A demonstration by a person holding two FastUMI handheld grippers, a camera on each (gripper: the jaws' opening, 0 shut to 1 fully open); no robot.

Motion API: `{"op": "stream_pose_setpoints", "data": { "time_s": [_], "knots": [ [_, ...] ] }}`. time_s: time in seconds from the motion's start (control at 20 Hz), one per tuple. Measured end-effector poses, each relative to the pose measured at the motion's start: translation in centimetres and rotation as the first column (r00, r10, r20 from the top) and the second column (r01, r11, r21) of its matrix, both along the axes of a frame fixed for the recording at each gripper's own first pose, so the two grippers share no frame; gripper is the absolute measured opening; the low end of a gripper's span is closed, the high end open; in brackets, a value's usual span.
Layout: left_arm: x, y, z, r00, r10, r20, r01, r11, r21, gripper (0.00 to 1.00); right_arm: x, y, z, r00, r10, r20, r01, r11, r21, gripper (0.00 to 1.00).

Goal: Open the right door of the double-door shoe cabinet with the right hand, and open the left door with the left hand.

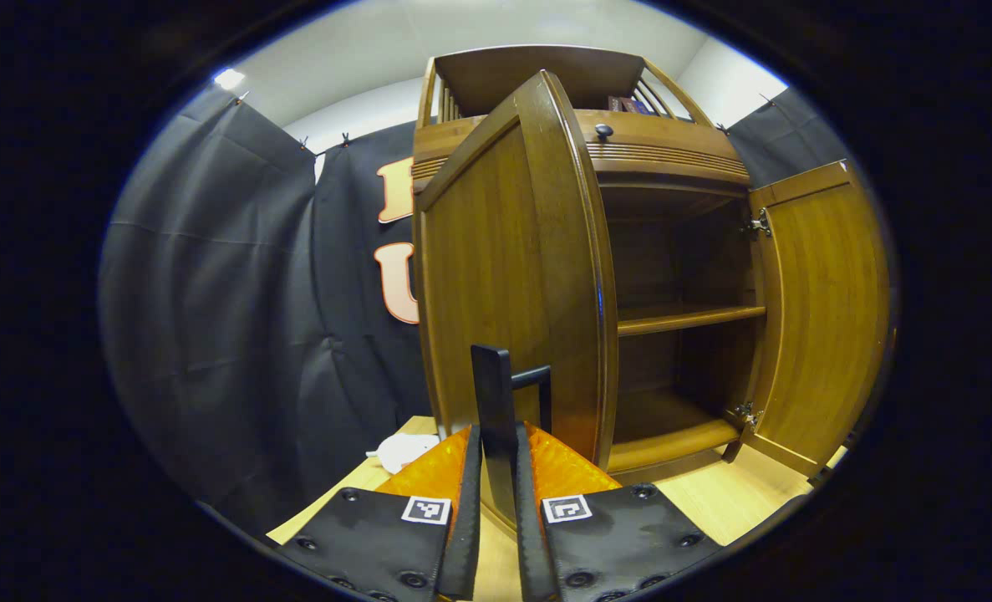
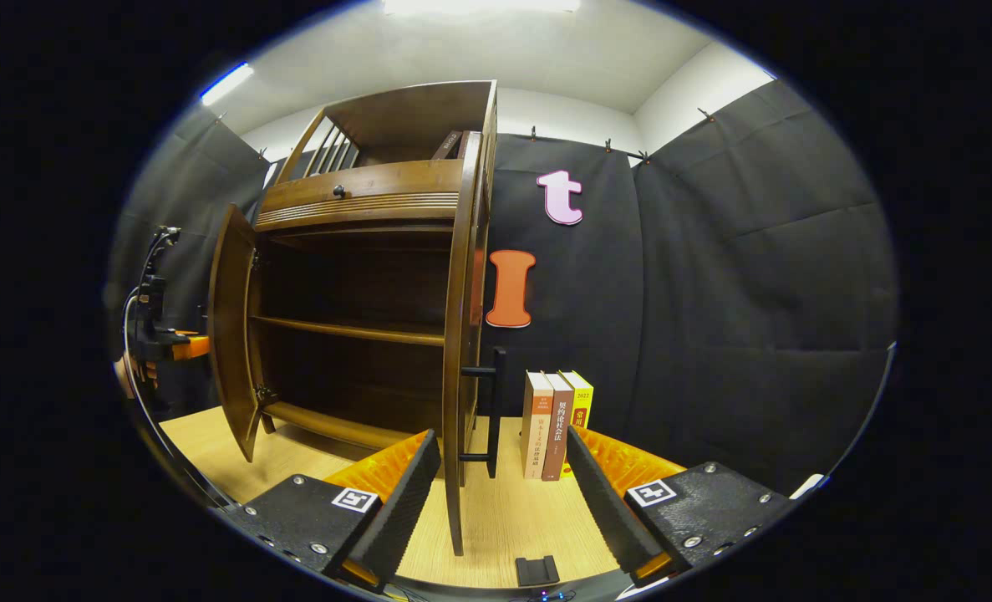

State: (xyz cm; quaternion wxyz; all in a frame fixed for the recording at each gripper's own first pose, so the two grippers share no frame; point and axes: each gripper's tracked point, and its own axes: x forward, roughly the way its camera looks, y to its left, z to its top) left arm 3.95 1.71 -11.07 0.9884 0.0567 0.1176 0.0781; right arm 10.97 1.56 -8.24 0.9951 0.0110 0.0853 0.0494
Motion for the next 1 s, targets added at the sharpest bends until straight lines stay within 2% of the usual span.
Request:
{"op": "stream_pose_setpoints", "data": {
  "time_s": [0.05,0.25,0.35,0.5,0.55,0.65,0.8,0.9,0.95,1.0],
  "knots": [
    [-0.3,0.6,0.0,1.000,0.003,0.005,-0.003,1.000,-0.002,0.23,0.1,0.0,0.0,1.000,-0.004,0.000,0.004,1.000,0.001,0.93],
    [-1.4,2.7,0.2,0.999,0.013,0.029,-0.013,1.000,-0.021,0.18,0.1,0.1,0.1,1.000,-0.013,-0.003,0.013,1.000,0.011,0.93],
    [-1.6,3.4,0.4,0.999,0.011,0.040,-0.010,0.999,-0.038,0.18,0.2,0.2,0.3,1.000,-0.018,0.006,0.018,1.000,0.016,0.93],
    [-1.9,4.1,0.4,0.999,-0.021,0.037,0.021,1.000,-0.008,0.21,0.2,-0.1,-0.2,0.999,-0.041,-0.008,0.041,0.999,0.018,0.93],
    [-1.9,4.4,0.3,0.999,-0.031,0.037,0.031,0.999,-0.007,0.17,0.0,-0.3,-0.2,0.999,-0.051,-0.017,0.051,0.999,0.016,0.93],
    [-2.1,5.4,-0.4,0.998,-0.050,0.023,0.051,0.998,-0.024,0.19,-0.2,-0.4,-0.2,0.998,-0.064,-0.020,0.064,0.998,0.016,0.93],
    [-2.8,7.8,-0.5,0.998,-0.035,0.046,0.037,0.998,-0.049,0.18,-0.2,-0.5,-0.3,0.997,-0.073,-0.025,0.073,0.997,0.008,0.93],
    [-3.2,9.8,-0.2,0.999,-0.019,0.050,0.023,0.997,-0.075,0.15,-0.3,-0.7,-0.2,0.996,-0.086,-0.029,0.086,0.996,0.001,0.93],
    [-2.9,10.7,-0.2,0.998,-0.030,0.055,0.035,0.995,-0.091,0.04,-0.4,-0.7,-0.1,0.996,-0.090,-0.027,0.090,0.996,0.001,0.93],
    [-2.9,11.2,-0.2,0.998,-0.048,0.049,0.053,0.993,-0.107,0.08,-0.3,-0.6,0.0,0.995,-0.093,-0.023,0.093,0.996,0.000,0.93]
  ]
}}
